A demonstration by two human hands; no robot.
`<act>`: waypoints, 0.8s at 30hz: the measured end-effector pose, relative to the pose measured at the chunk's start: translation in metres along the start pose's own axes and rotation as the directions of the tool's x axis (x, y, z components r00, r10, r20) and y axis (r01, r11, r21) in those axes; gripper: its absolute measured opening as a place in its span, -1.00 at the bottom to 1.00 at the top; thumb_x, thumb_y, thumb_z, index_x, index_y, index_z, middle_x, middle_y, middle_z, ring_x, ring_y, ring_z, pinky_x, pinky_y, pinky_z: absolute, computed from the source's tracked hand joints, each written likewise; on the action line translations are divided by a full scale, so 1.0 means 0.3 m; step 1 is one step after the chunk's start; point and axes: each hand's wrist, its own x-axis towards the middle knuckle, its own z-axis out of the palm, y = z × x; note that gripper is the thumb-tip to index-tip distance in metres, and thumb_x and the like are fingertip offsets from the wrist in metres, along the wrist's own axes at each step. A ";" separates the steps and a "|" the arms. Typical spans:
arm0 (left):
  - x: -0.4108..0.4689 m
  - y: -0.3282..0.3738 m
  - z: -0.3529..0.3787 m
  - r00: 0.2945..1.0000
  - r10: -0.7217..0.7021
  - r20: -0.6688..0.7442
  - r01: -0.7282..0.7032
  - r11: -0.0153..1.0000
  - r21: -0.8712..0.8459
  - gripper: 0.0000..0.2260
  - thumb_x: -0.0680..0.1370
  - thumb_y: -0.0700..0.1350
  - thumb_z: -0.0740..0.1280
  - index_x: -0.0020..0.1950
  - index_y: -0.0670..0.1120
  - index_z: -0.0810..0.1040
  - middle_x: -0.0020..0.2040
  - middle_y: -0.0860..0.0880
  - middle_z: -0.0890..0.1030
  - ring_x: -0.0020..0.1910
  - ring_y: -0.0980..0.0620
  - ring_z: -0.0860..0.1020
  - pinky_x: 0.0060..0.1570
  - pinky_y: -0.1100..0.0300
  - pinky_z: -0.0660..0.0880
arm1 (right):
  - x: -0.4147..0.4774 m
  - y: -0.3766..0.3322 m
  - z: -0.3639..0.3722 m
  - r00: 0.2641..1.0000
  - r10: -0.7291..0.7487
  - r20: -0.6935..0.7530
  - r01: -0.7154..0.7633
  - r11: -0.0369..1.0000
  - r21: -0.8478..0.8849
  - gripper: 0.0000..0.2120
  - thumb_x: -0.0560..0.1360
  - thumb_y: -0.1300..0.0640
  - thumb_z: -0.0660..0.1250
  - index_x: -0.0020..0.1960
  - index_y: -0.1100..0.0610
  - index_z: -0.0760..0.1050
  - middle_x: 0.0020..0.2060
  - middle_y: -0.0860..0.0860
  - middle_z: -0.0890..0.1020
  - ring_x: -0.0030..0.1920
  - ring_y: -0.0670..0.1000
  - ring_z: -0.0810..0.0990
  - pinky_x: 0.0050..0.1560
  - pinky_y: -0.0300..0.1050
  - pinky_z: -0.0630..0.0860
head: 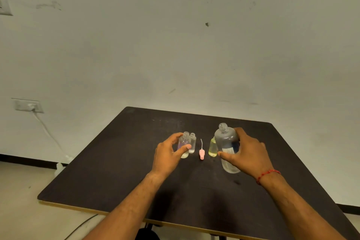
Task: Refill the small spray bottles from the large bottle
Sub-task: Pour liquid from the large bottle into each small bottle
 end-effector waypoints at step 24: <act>0.230 -0.340 0.019 0.963 -0.263 -0.058 0.269 0.947 0.177 -0.64 0.55 -0.02 0.44 0.33 0.11 0.50 0.20 0.02 0.65 0.15 0.00 0.62 0.19 -0.08 0.58 | -0.032 0.184 0.096 0.979 0.201 0.011 -0.192 0.917 0.349 -0.26 0.22 -0.16 0.57 0.30 -0.04 0.35 0.25 -0.01 0.56 0.19 0.05 0.58 0.20 0.05 0.55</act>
